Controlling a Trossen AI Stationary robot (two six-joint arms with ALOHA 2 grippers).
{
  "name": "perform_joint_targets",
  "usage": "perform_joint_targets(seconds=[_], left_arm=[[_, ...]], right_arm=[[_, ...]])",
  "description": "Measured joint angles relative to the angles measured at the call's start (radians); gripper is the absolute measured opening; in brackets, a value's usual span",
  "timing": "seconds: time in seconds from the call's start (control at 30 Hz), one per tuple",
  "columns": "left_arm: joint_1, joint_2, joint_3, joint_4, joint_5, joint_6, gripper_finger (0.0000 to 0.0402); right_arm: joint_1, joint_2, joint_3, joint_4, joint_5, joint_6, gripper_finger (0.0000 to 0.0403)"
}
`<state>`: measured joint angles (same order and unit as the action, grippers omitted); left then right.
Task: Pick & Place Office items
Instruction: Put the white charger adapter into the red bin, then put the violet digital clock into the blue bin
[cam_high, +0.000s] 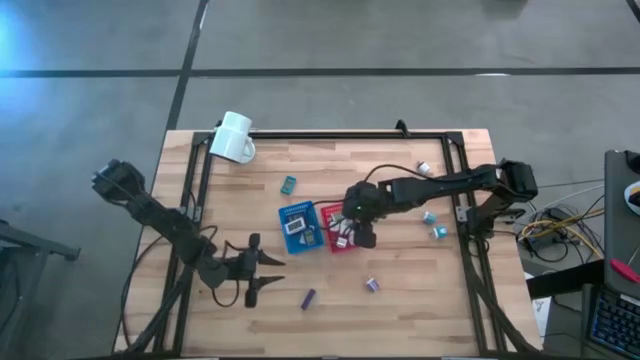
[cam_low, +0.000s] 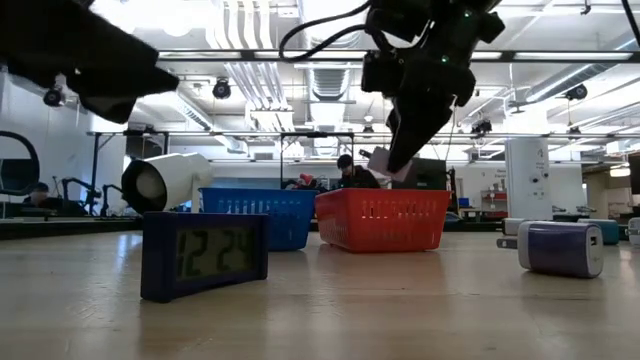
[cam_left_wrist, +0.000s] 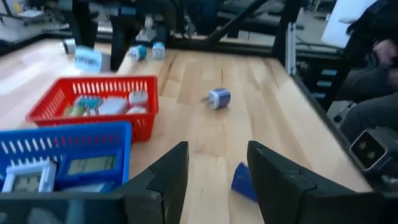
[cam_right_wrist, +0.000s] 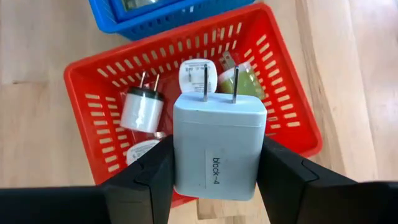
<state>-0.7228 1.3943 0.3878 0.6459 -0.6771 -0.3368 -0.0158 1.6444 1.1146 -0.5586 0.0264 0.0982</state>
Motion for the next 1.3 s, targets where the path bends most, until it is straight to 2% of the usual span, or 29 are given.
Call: perform_joint_targets(seconds=[0.17, 0.43, 0.5, 0.7, 0.8, 0.93, 1.1, 1.2, 1.3], left_arm=[[0.001, -0.074, 0.0, -0.029, -0.001, 0.035, 0.0165], [0.001, -0.139, 0.0, -0.065, 0.002, 0.038, 0.0165], [0.001, -0.139, 0.0, -0.067, 0.005, 0.039, 0.0165], [0.002, -0.139, 0.0, -0.072, 0.008, 0.046, 0.0165], [0.002, -0.14, 0.0, -0.074, 0.008, 0.054, 0.0165], [0.002, -0.141, 0.0, -0.077, 0.008, 0.073, 0.0165], [0.002, -0.156, 0.0, -0.082, 0.001, 0.119, 0.0165], [0.002, -0.182, 0.0, -0.083, -0.014, 0.151, 0.0165], [0.002, -0.221, 0.0, -0.099, -0.023, 0.176, 0.0165]], right_arm=[[0.0, 0.037, 0.022, -0.023, -0.011, 0.005, 0.0171], [-0.009, 0.089, -0.007, -0.037, -0.119, 0.082, 0.0171], [-0.009, 0.093, -0.017, -0.037, -0.146, 0.111, 0.0189], [-0.009, 0.085, -0.016, -0.041, -0.168, 0.169, 0.0297], [-0.009, 0.078, 0.015, -0.041, -0.183, 0.164, 0.0328], [-0.008, 0.057, 0.09, -0.085, -0.193, 0.169, 0.0347], [0.026, -0.007, 0.164, -0.117, -0.184, 0.157, 0.0351], [0.07, -0.071, 0.168, -0.11, -0.181, 0.163, 0.0351], [0.141, -0.155, 0.128, -0.096, -0.116, 0.196, 0.0351]])
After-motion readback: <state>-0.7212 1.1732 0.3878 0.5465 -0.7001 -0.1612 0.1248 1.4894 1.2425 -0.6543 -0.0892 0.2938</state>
